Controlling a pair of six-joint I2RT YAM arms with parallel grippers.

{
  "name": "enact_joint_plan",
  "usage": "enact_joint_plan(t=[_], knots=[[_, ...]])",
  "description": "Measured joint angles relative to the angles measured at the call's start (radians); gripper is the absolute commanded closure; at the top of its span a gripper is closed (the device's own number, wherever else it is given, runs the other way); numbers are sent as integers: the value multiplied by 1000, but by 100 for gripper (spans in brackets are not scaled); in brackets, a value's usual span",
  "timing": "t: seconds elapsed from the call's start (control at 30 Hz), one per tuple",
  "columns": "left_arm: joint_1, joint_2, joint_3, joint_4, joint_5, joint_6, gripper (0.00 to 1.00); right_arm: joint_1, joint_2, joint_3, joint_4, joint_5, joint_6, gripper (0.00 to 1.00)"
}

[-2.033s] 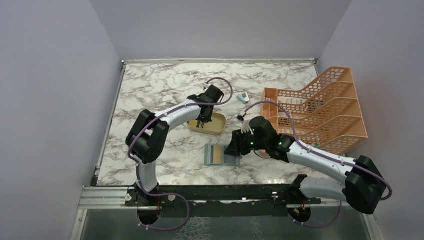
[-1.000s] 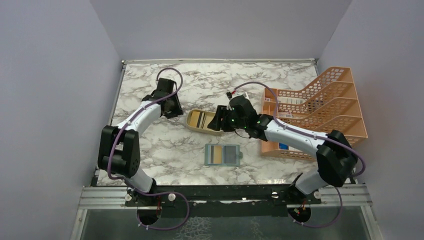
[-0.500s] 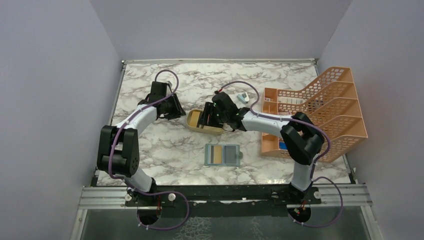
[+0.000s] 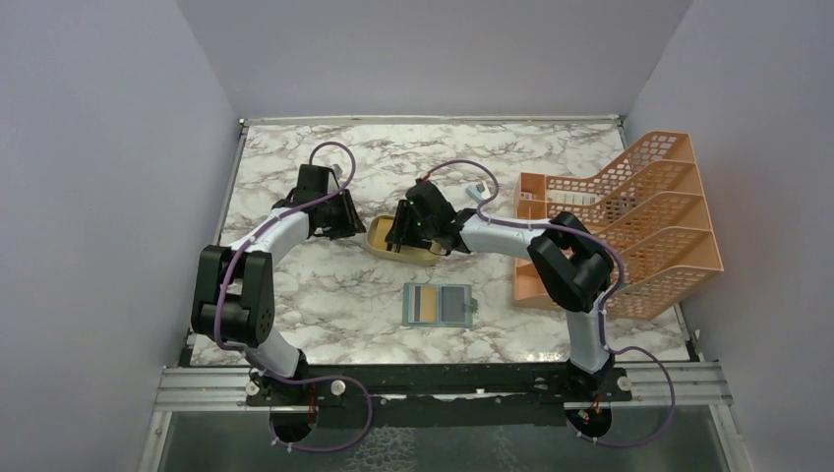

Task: Put the credit cards into the card holder
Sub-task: Pick up the credit card from the storage box.

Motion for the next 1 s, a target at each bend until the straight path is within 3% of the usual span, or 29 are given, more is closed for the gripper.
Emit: enact_joint_plan(t=[0.47, 0.63, 0.8, 1.0], knots=[[0, 27, -4, 5, 28, 28, 65, 0, 48, 52, -11, 47, -20, 70], [0, 27, -4, 5, 30, 29, 65, 0, 48, 52, -11, 53, -23, 70], [0, 27, -4, 5, 34, 32, 65, 0, 48, 52, -9, 55, -33, 62], [0, 29, -4, 5, 49, 32, 65, 0, 46, 52, -9, 69, -53, 69]])
